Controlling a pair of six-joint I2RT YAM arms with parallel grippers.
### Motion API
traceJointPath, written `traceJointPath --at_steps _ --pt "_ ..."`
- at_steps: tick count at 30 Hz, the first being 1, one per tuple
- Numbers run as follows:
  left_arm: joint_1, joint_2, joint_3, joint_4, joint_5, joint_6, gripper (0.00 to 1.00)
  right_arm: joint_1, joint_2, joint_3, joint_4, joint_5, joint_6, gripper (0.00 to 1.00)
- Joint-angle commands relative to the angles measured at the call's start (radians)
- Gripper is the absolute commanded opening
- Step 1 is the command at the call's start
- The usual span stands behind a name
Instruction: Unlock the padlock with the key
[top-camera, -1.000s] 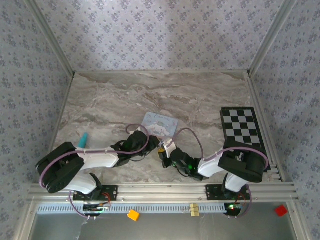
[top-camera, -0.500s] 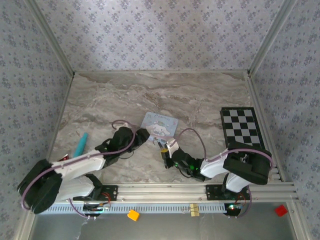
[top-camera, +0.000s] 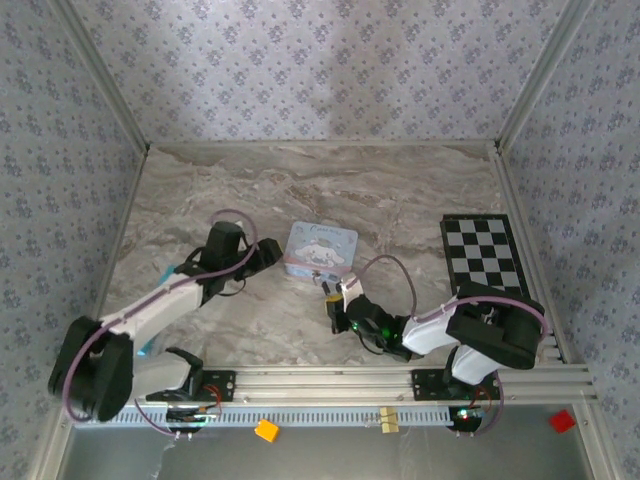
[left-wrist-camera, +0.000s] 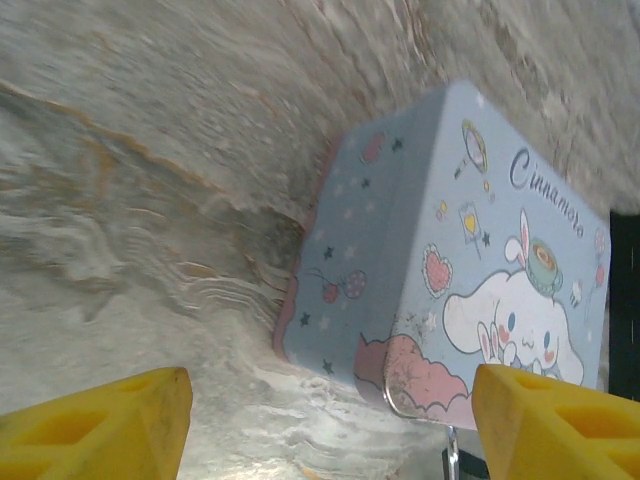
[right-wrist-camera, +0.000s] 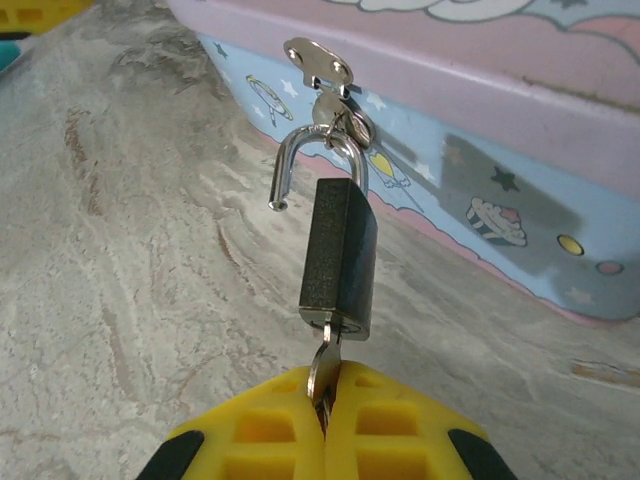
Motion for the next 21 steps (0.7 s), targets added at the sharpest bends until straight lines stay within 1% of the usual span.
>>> traceJointPath --at_steps 1,4,10,13,17,21 --pt "-0.003 0.060 0.036 0.066 0.137 0.057 0.72 -0.020 -0.027 -0.031 0.002 0.026 0.062 0.00" --pt "-0.031 0.090 0.046 0.092 0.147 0.057 0.72 -0.057 -0.040 -0.064 0.031 0.001 0.061 0.00" --pt "-0.106 0.136 0.061 0.102 0.116 0.058 0.72 -0.105 -0.095 -0.079 -0.014 -0.009 0.044 0.00" --pt "-0.137 0.171 0.070 0.108 0.114 0.060 0.70 -0.116 -0.126 -0.097 -0.004 -0.006 0.033 0.00" --pt "-0.166 0.197 0.061 0.121 0.108 0.052 0.67 -0.149 -0.168 -0.100 -0.047 -0.014 0.032 0.00" --pt "-0.206 0.221 0.062 0.135 0.107 0.040 0.65 -0.166 -0.164 -0.092 -0.038 -0.042 0.033 0.00"
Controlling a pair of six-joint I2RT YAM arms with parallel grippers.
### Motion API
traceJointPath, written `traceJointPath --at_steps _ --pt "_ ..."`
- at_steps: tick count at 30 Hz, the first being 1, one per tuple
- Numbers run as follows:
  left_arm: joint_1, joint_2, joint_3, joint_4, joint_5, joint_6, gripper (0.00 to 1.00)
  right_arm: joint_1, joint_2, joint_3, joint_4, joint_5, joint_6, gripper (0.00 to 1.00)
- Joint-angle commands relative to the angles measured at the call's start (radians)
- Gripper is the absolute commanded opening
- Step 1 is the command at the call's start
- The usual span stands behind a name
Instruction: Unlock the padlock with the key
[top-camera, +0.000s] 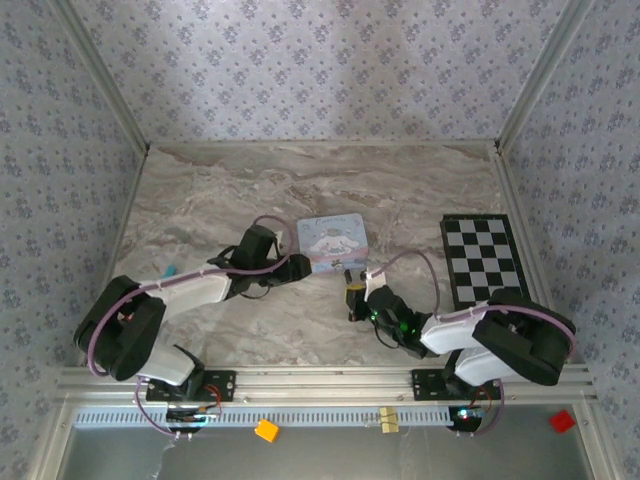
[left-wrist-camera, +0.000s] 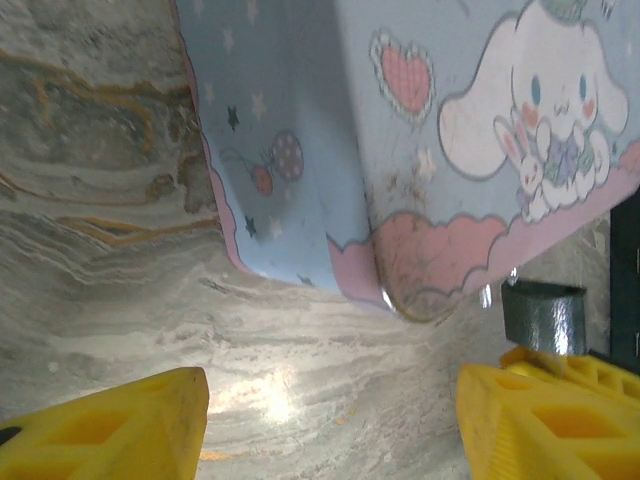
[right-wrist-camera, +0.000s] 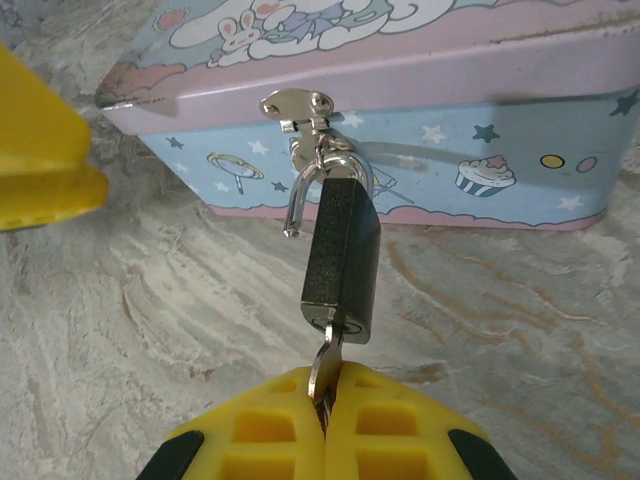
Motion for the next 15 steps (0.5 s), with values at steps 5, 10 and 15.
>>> traceJointPath --at_steps 5,10,15 --pt "-0.069 0.036 0.017 0.067 -0.013 -0.021 0.65 -0.028 0.043 -0.019 0.088 -0.068 0.044 0.00" --pt "-0.079 -0.017 0.000 0.087 -0.041 -0.040 0.65 -0.081 0.078 -0.030 0.154 -0.149 0.106 0.00" --pt "-0.078 -0.118 -0.001 0.026 -0.134 -0.010 0.69 -0.083 0.100 -0.025 0.151 -0.163 0.119 0.06"
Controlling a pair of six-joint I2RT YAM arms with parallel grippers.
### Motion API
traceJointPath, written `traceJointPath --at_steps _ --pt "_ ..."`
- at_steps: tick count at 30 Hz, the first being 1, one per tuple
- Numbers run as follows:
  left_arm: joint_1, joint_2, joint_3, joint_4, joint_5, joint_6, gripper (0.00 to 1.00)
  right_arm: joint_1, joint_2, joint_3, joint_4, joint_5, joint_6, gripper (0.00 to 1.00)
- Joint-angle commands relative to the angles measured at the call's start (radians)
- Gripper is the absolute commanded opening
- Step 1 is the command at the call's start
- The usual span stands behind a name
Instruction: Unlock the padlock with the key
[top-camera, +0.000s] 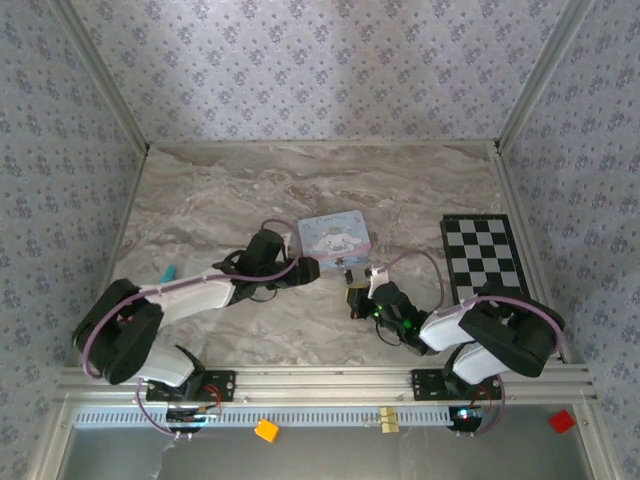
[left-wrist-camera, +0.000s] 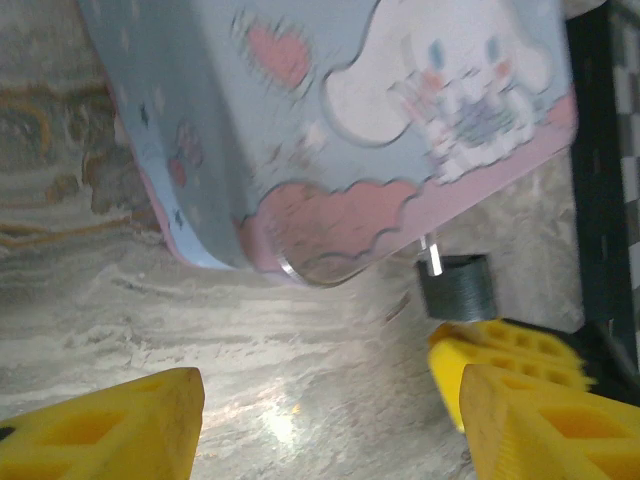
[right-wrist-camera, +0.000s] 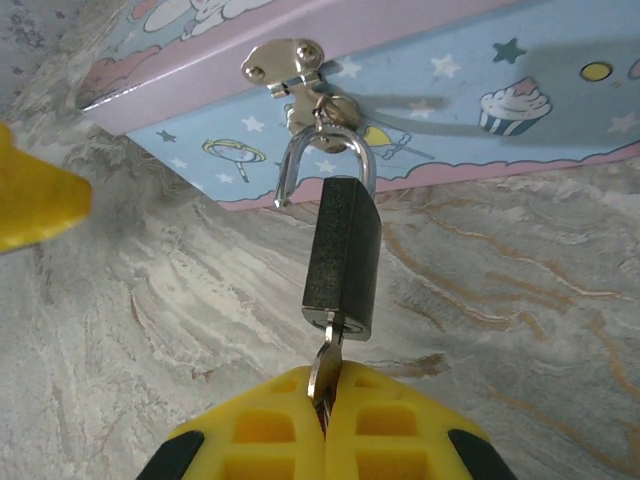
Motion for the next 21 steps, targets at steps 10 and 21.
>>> traceJointPath --at_steps 10,21 --pt "0.067 -0.114 -0.001 -0.069 -0.111 0.001 0.70 -0.036 0.017 0.002 -0.042 -0.016 0.034 0.27" --pt "0.102 -0.031 0.072 -0.068 -0.062 0.041 0.71 -0.145 0.006 0.071 -0.081 -0.246 0.008 0.39"
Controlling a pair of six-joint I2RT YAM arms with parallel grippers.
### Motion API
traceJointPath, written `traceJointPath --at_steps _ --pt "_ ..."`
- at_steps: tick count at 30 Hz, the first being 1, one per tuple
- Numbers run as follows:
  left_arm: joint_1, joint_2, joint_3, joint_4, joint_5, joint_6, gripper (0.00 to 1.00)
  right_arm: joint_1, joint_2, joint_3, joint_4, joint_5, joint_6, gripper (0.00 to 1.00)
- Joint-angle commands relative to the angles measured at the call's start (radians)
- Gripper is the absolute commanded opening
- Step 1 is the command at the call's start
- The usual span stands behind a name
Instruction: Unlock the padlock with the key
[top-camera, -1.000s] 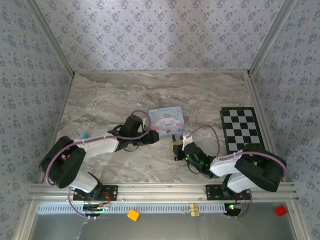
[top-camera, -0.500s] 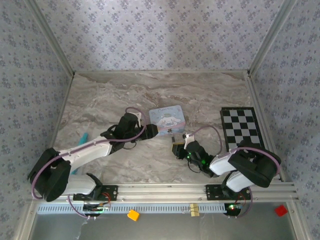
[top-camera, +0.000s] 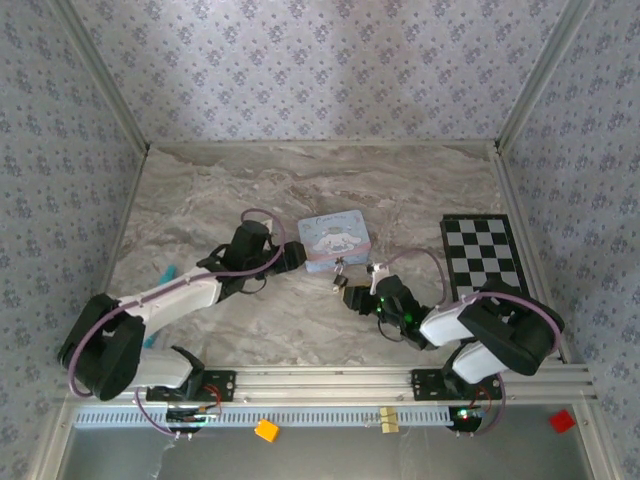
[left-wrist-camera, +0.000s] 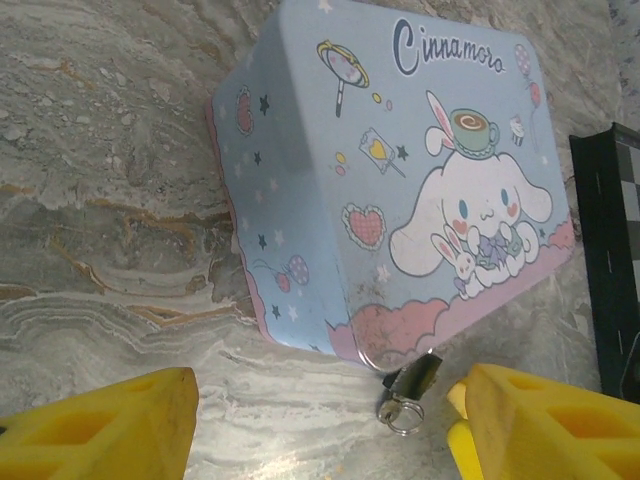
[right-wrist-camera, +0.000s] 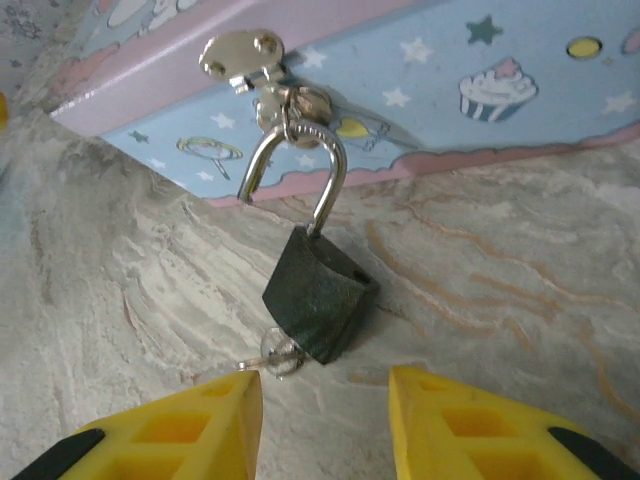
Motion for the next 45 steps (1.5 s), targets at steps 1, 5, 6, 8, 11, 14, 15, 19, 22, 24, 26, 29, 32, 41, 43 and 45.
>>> traceJointPath --at_steps 1,5,6,8,11,14,15,19,22,24,26,29,32,41,43,45 --pt "0.017 0.040 0.054 0.002 0.036 0.027 0.71 -0.059 0.009 0.047 -0.019 -0.136 0.018 0.39" --pt "0.026 0.093 0.089 0.012 0.041 0.034 0.71 -0.073 0.044 0.092 -0.041 -0.169 0.032 0.38" --pt "0.027 0.105 0.096 0.014 0.044 0.034 0.71 -0.074 0.055 0.100 -0.044 -0.174 0.035 0.37" --pt "0.032 0.129 0.109 0.022 0.049 0.031 0.71 -0.076 0.085 0.106 -0.028 -0.176 0.045 0.37" --pt "0.034 0.155 0.121 0.030 0.051 0.029 0.71 -0.079 0.127 0.106 0.004 -0.177 0.063 0.38" --pt "0.035 0.177 0.133 0.030 0.051 0.031 0.71 -0.082 0.151 0.104 0.020 -0.155 0.077 0.41" --pt "0.036 0.180 0.134 0.033 0.051 0.031 0.71 -0.081 0.155 0.104 0.019 -0.144 0.078 0.43" --pt "0.037 0.195 0.140 0.035 0.051 0.032 0.71 -0.081 0.151 0.111 -0.015 -0.089 0.061 0.48" --pt "0.037 0.205 0.143 0.035 0.052 0.034 0.70 -0.078 0.150 0.140 -0.077 -0.055 0.037 0.51" --pt "0.038 0.211 0.145 0.038 0.052 0.035 0.70 -0.071 0.147 0.160 -0.132 -0.015 0.019 0.52" --pt "0.037 0.214 0.148 0.039 0.052 0.033 0.70 -0.064 0.140 0.172 -0.179 0.036 0.006 0.53" --pt "0.037 0.218 0.150 0.040 0.052 0.033 0.70 -0.060 0.133 0.183 -0.228 0.086 -0.013 0.53" --pt "0.038 0.221 0.148 0.043 0.052 0.033 0.70 -0.057 0.138 0.207 -0.256 0.083 -0.029 0.53" --pt "0.039 0.231 0.151 0.049 0.055 0.027 0.70 -0.018 0.205 0.236 -0.231 0.028 -0.012 0.47" --pt "0.038 0.233 0.151 0.050 0.054 0.027 0.70 -0.018 0.221 0.237 -0.211 0.007 -0.010 0.42" --pt "0.039 0.236 0.149 0.051 0.054 0.026 0.70 -0.018 0.230 0.242 -0.204 -0.010 -0.006 0.38"
